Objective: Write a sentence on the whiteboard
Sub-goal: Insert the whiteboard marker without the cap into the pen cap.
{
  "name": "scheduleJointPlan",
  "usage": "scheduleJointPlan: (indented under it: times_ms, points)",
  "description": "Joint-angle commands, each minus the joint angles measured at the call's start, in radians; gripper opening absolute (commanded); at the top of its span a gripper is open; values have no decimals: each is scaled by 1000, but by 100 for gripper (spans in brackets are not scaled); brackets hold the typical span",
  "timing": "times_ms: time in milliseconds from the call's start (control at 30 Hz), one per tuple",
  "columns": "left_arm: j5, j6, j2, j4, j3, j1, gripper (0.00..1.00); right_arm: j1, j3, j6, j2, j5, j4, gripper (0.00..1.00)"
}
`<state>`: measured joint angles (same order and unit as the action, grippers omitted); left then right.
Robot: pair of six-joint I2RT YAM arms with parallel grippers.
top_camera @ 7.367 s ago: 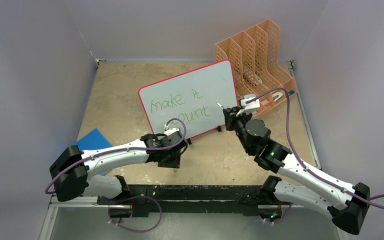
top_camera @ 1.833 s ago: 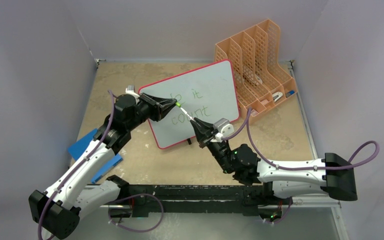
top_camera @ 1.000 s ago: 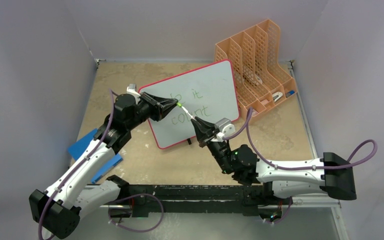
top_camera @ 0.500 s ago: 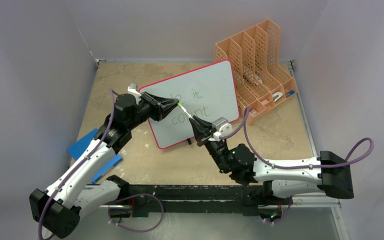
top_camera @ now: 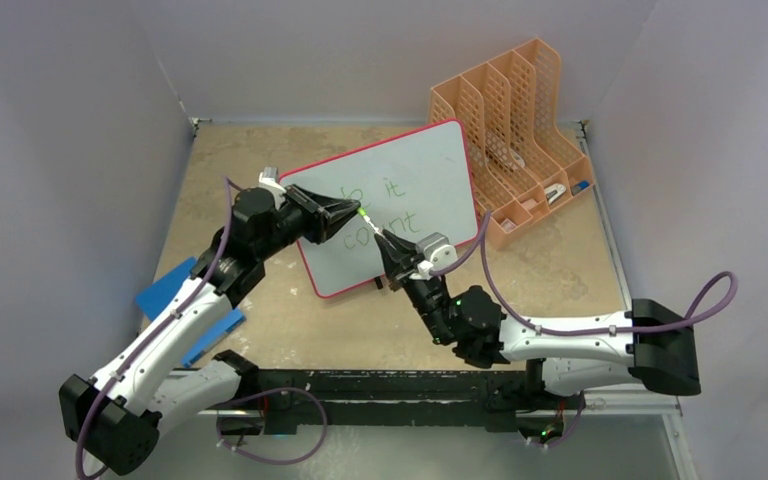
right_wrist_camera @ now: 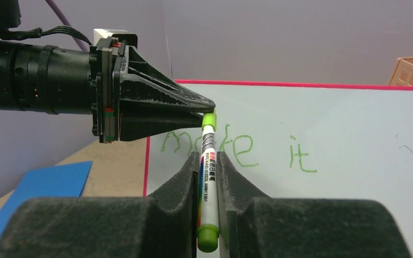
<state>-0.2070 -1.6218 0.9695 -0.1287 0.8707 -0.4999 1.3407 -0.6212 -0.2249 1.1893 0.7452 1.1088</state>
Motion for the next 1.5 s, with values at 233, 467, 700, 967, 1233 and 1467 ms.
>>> scheduleJointPlan:
  times_ms: [233,467,700,967,1233,1467]
  points:
    - [-3,31,-29,81,0,-112,0,6,-51,-20,41,36,92,0]
    - [34,53,-35,113,-6,-188,0,3,-55,-14,71,40,108,0]
    - [56,27,-41,188,-30,-268,0,-15,-59,7,100,88,154,0]
    - [139,20,-55,222,-49,-354,0,-21,-51,-27,145,133,275,0]
    - [276,35,-136,61,-48,-355,27,-21,-7,-10,115,162,298,0]
    - [332,43,-156,24,-41,-355,54,-21,20,-2,93,161,334,0]
